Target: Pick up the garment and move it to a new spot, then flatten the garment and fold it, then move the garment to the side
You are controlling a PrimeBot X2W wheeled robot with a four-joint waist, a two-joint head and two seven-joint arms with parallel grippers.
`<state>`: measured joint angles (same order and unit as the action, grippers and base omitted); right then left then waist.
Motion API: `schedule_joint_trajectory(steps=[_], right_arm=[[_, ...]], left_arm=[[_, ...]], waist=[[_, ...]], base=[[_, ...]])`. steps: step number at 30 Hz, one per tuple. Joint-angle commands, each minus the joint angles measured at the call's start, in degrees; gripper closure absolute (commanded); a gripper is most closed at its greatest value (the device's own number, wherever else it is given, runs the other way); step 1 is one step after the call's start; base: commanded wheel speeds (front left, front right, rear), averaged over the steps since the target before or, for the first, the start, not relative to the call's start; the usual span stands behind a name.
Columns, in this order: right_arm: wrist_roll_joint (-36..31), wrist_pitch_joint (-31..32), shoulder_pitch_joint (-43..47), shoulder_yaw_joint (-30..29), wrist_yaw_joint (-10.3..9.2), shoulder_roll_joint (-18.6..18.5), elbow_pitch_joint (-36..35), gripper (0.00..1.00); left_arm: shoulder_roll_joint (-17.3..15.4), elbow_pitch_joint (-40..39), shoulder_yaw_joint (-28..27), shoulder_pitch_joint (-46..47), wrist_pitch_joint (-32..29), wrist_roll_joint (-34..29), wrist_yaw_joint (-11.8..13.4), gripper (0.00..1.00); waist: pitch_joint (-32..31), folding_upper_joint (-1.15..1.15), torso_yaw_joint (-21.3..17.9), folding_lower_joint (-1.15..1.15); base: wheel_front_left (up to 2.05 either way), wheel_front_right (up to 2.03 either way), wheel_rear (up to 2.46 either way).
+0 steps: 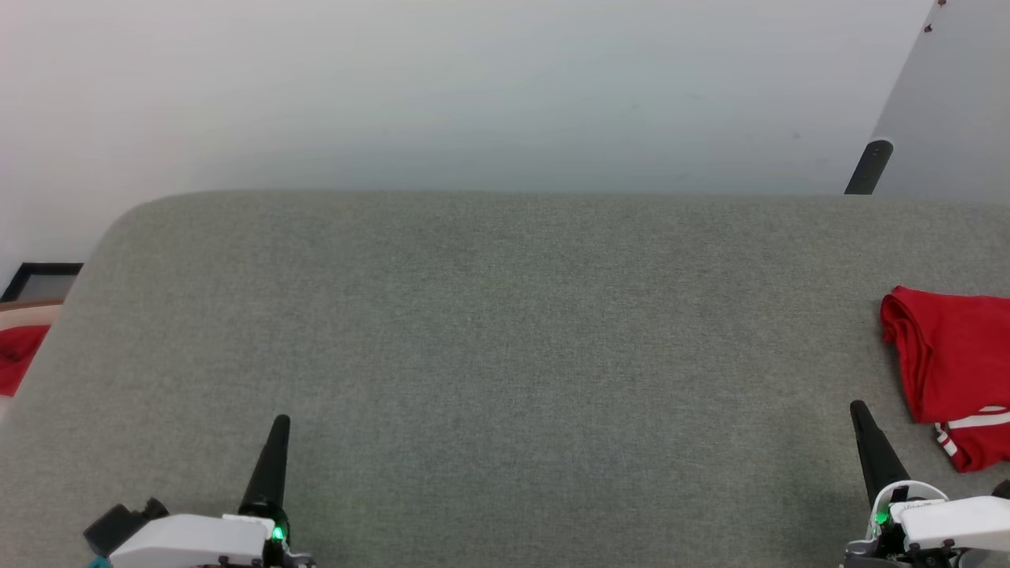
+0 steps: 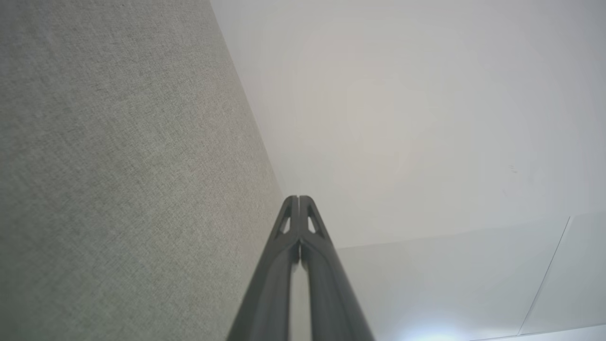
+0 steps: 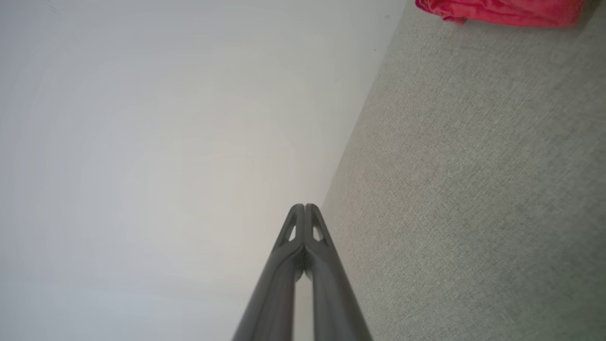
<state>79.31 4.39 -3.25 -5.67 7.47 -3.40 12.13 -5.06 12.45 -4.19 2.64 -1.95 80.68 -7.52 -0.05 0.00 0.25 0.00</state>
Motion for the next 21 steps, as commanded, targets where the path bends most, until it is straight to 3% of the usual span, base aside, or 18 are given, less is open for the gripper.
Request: schedule_joint_trajectory(steps=[1, 21], right_arm=[[1.50, 0.19, -1.14, -0.29, 0.04, 0.00, -0.06, 1.00], [9.04, 1.56, -2.52, -0.68, 0.04, 0.36, 1.28, 1.00]], left_arm=[[0.05, 0.00, -0.29, 1.09, -0.26, 1.13, 0.05, 1.00], [1.04, 1.06, -1.07, 2.90, -2.71, 8.59, 0.05, 1.00]], waist=[[0.01, 0.00, -0.01, 0.00], [0.14, 0.00, -0.16, 0.00]], base=[[0.00, 0.00, 0.00], [0.00, 0.00, 0.00]])
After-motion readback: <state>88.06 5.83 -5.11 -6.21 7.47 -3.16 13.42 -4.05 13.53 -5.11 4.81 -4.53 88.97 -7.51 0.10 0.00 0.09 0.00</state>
